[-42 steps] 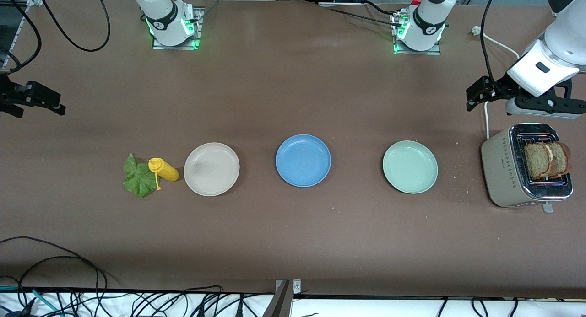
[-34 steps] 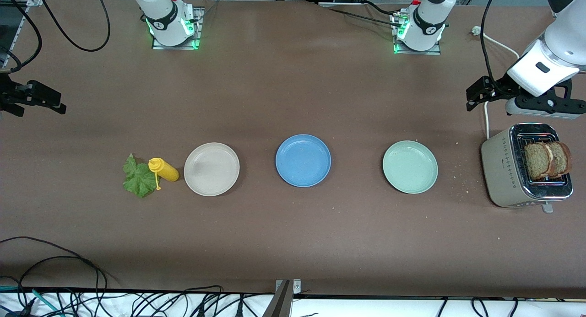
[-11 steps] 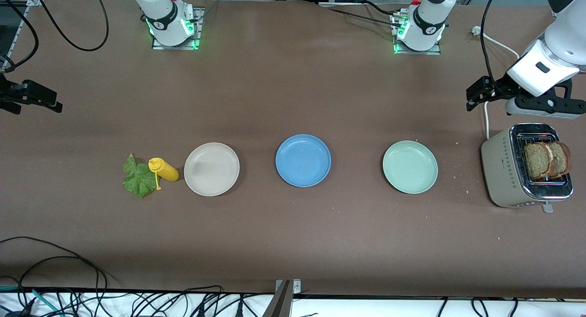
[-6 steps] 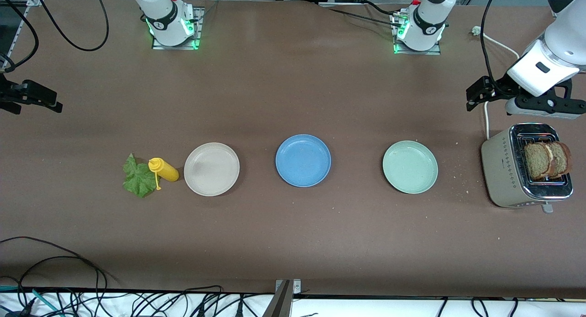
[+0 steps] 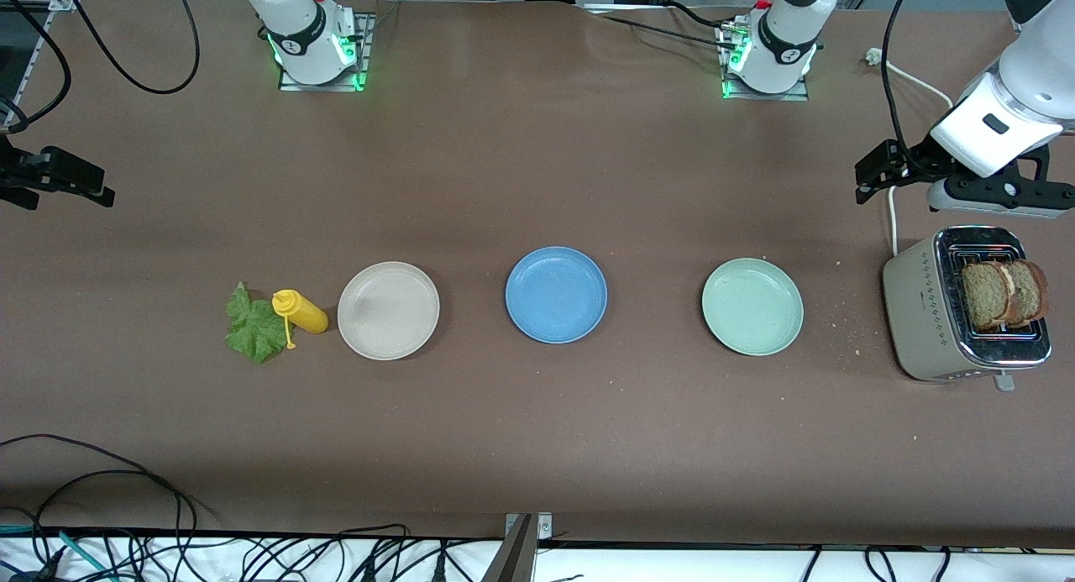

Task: Make sandwich in blue plate with both arms

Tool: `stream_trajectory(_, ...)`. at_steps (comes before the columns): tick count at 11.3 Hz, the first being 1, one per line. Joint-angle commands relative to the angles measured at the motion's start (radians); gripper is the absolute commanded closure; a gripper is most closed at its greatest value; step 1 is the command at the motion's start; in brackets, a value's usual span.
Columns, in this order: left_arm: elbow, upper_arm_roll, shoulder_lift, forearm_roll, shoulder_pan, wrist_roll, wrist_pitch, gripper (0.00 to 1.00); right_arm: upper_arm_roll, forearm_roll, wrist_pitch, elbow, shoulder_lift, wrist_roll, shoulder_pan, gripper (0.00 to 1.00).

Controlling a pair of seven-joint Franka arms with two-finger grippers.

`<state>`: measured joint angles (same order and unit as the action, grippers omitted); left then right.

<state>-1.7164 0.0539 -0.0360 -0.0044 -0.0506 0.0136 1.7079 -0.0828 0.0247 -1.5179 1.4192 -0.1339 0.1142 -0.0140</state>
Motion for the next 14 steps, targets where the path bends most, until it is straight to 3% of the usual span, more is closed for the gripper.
stream_trajectory(1,-0.002,0.003,-0.015,0.02,0.002,-0.012,-0.011,0.0,0.001,0.015,0.013,-0.005,0.007,-0.001,0.005,0.0)
stream_trajectory(14,0.0,0.003,-0.015,0.02,0.003,-0.009,-0.01,0.0,0.003,0.017,0.013,-0.005,0.008,-0.002,0.005,0.0)
